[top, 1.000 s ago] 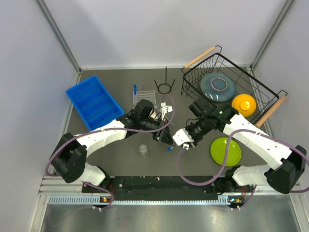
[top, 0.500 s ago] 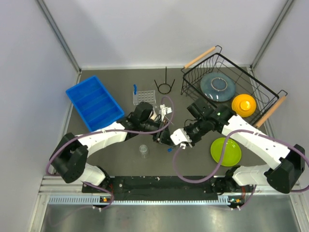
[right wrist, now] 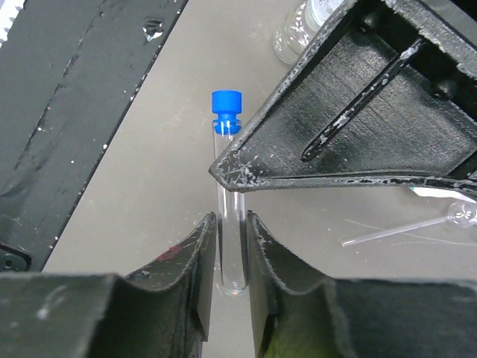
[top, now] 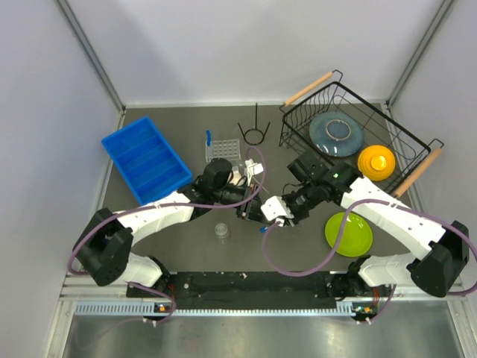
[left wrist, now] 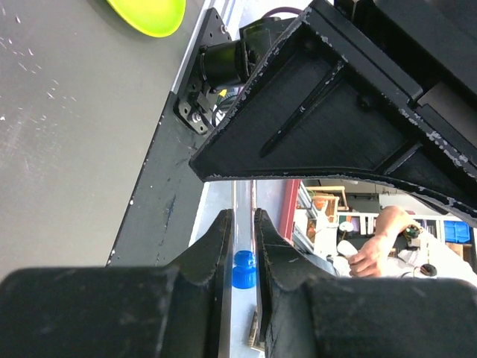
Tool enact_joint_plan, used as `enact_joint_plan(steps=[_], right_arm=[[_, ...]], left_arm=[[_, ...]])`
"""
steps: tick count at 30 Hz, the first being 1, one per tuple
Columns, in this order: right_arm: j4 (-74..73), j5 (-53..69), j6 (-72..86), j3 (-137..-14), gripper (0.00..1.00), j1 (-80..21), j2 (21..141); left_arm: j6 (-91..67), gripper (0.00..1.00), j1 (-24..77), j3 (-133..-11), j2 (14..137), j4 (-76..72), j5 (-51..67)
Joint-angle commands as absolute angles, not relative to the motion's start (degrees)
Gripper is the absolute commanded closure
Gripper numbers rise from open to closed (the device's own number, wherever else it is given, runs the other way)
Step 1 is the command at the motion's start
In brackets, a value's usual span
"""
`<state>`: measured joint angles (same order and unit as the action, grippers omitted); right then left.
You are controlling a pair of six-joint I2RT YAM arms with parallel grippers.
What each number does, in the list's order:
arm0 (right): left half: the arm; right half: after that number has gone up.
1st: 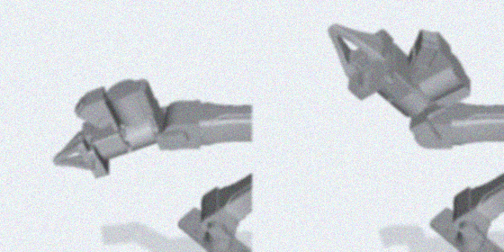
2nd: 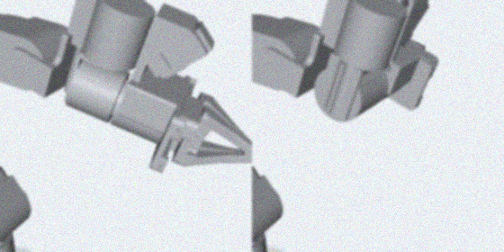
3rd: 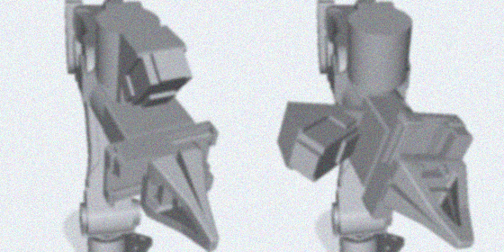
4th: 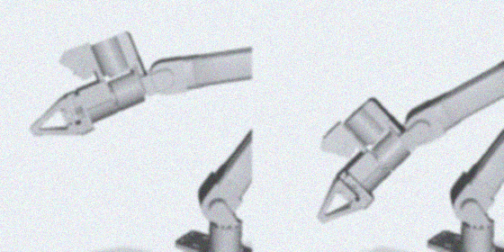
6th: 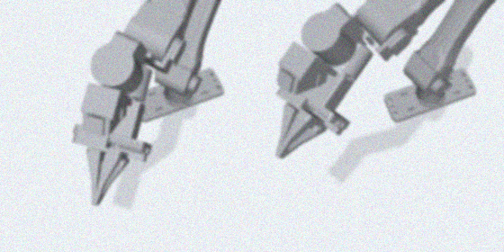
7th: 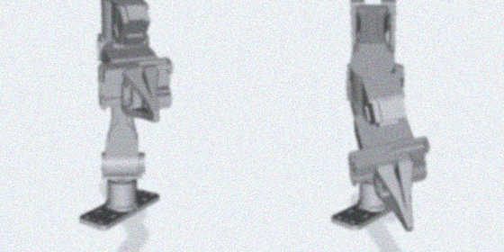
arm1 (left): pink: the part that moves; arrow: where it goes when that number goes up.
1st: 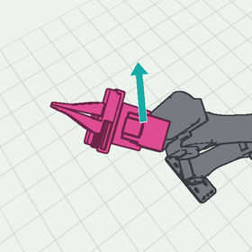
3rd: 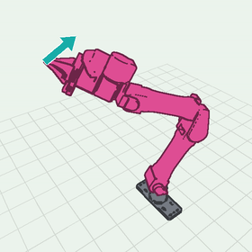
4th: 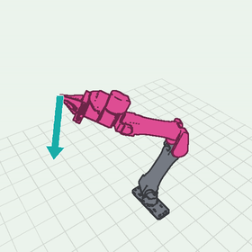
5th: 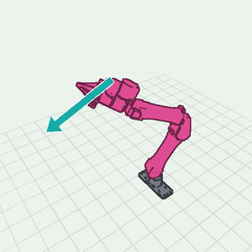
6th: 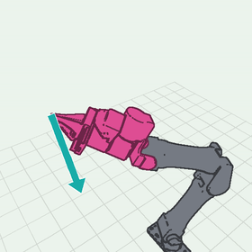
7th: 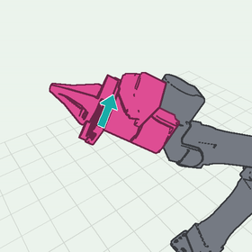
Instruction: Organize the chemistry lab equipment
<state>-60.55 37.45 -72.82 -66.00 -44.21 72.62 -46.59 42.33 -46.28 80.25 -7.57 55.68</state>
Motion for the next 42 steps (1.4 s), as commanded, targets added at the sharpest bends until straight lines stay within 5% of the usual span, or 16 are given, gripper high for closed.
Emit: enact_joint_plan(steps=[1, 6, 11, 14, 24, 31, 40, 42], right_arm=[[-60.0, 39.5, -71.9, -66.5, 0.81, -45.1, 73.0], [-60.0, 39.7, -69.5, -67.2, 0.95, -45.1, 72.3], [-59.6, 46.7, -63.8, -66.7, 0.95, -42.6, 70.1], [-58.0, 51.4, -58.6, -66.4, 0.95, -39.6, 68.6], [-30.4, 70.7, -20.5, -55.7, 0.93, -27.2, 62.2], [-3.5, 73.5, 8.4, -46.8, 0.92, -23.9, 61.2], [4.7, 73.8, 13.5, -44.0, 0.91, -23.7, 61.2], [5.1, 73.8, 13.7, -43.7, 0.91, -23.7, 61.3]], left_arm=[[-47.3, 0.89, 42.3, -46.1, 78.0, -12.3, 56.4], [-46.4, 0.77, 42.0, -46.5, 76.3, -9.8, 53.6], [-42.9, 0.42, 41.0, -47.3, 70.2, -2.5, 44.8], [-41.9, 0.3, 41.0, -46.5, 64.6, -1.0, 37.7], [-44.2, 0.25, 43.8, -33.0, 44.8, -18.8, 17.7], [-42.4, 0.22, 49.5, -33.0, 45.7, -24.3, 8.6], [-41.1, 0.25, 54.1, -38.6, 53.9, -21.1, 0.5], [-41.6, 0.35, 54.4, -39.2, 55.0, -21.1, 0.5]])
